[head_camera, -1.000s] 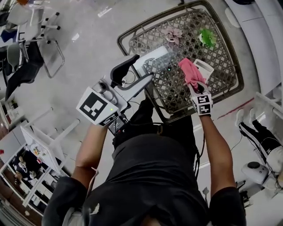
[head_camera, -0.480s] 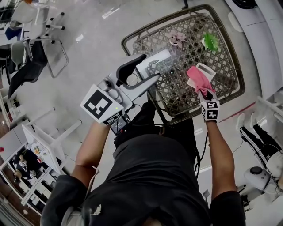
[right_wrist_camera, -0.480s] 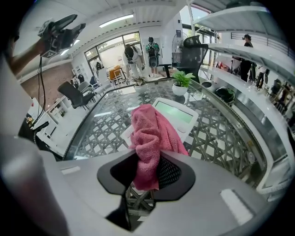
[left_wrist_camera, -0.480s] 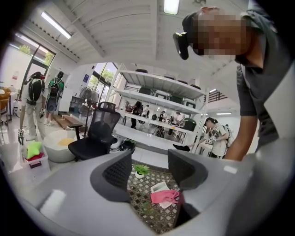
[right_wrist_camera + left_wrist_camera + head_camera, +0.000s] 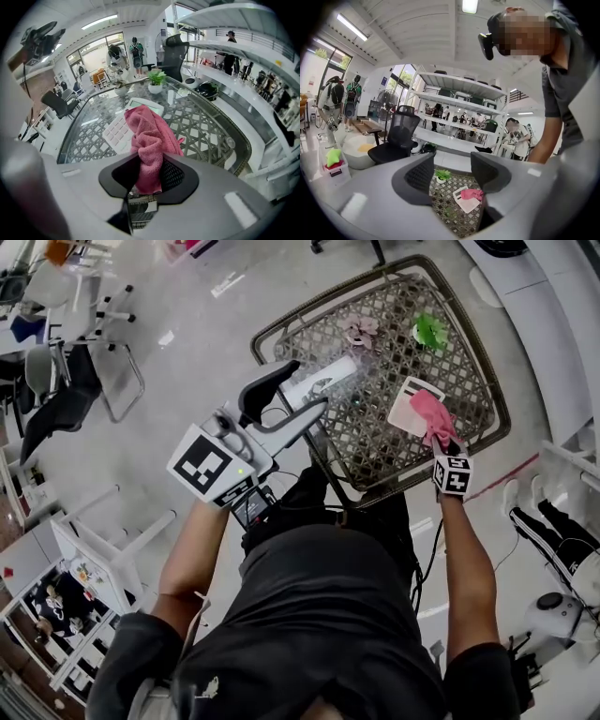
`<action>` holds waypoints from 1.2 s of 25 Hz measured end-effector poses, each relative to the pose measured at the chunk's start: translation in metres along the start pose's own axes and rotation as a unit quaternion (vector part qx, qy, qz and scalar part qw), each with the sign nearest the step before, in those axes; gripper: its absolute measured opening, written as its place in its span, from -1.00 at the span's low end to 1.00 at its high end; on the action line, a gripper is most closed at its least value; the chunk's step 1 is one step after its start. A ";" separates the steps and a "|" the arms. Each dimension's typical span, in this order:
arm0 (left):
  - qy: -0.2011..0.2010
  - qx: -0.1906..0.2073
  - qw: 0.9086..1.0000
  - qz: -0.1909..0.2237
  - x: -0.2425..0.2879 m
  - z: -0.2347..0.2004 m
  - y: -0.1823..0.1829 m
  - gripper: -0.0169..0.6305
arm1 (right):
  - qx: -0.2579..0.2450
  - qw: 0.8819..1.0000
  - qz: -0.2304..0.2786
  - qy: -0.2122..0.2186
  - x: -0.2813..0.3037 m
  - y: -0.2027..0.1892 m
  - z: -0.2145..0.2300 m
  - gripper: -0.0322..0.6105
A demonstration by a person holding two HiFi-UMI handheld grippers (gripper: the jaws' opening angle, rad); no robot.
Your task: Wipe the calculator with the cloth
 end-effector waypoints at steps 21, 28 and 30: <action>0.010 0.013 1.000 0.020 -0.025 0.003 0.025 -0.06 | 0.108 0.961 0.255 -0.011 -0.140 0.115 0.004 -0.46; -0.001 0.017 0.999 0.039 -0.034 0.011 0.038 -0.06 | -0.013 0.914 0.405 0.025 -0.261 0.215 -0.080 -0.47; -0.004 0.018 0.999 0.045 -0.038 0.015 0.040 -0.06 | -0.047 0.898 0.435 0.036 -0.295 0.237 -0.109 -0.47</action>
Point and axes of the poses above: the fingertips, and each gripper's own axes: x forward along the fingers, z to its right, y out of its top, the point moved 2 cm from there along -x, backward along the fingers, and after that the axes turned 13 degrees about y, right-handed, at the moved point
